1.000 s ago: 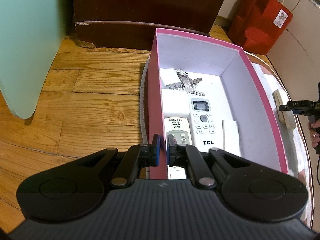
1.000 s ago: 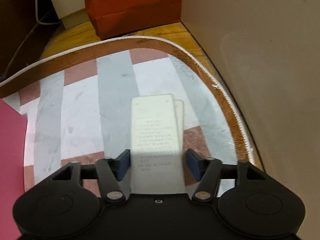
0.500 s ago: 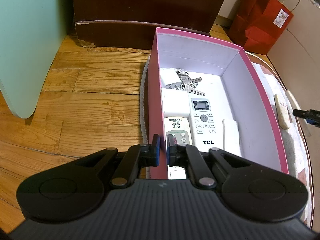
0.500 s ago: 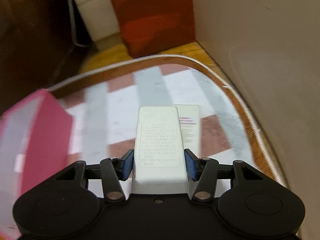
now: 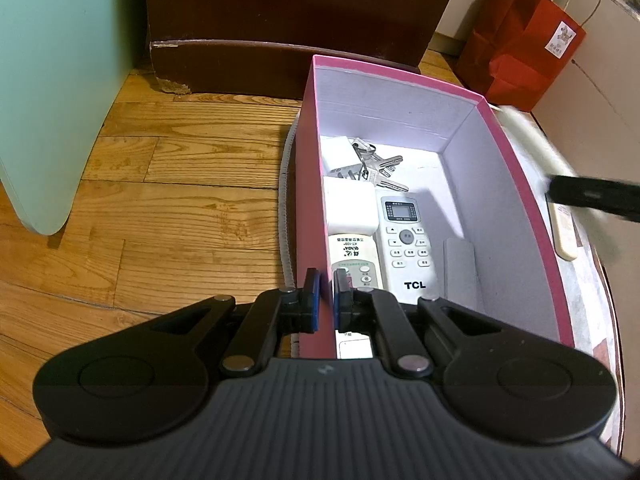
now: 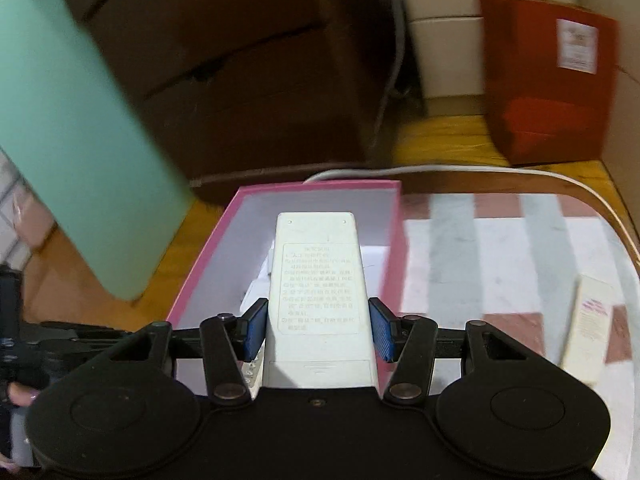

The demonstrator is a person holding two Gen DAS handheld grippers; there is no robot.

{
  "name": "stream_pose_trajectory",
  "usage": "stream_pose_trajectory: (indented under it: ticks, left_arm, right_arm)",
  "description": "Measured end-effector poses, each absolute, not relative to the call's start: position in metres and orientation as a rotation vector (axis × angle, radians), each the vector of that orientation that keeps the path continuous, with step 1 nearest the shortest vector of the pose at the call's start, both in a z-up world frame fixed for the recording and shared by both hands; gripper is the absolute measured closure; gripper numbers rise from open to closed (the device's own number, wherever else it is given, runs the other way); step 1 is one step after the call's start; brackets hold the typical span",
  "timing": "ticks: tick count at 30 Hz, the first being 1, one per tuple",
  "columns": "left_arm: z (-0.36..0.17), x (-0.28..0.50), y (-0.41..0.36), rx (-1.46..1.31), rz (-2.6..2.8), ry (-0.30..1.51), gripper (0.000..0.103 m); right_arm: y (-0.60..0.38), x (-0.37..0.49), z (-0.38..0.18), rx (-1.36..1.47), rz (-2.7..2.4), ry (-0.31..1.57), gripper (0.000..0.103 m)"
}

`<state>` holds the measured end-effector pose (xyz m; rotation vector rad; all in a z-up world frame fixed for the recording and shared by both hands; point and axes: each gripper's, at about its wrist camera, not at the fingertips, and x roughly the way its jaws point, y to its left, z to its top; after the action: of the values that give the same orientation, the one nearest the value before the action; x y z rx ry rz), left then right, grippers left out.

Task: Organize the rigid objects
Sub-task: 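Carry the cream power bank into the pink box and open the right tool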

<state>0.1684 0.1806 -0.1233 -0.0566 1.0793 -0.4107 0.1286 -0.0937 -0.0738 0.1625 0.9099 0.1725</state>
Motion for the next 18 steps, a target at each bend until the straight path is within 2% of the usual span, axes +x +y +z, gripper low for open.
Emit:
stream_pose_trajectory:
  ticks: [3, 11, 18]
  left_arm:
    - [-0.123, 0.169, 0.182, -0.06, -0.411, 1.084, 0.098]
    - [-0.124, 0.17, 0.184, -0.067, -0.416, 1.084, 0.098]
    - [-0.124, 0.169, 0.182, -0.057, -0.419, 1.081, 0.098]
  right_arm:
    - [-0.07, 0.157, -0.098, 0.01, 0.151, 0.925, 0.045]
    - [-0.034, 0.219, -0.132, -0.143, 0.086, 0.998, 0.045]
    - [-0.019, 0.225, -0.16, -0.373, 0.053, 1.043, 0.045]
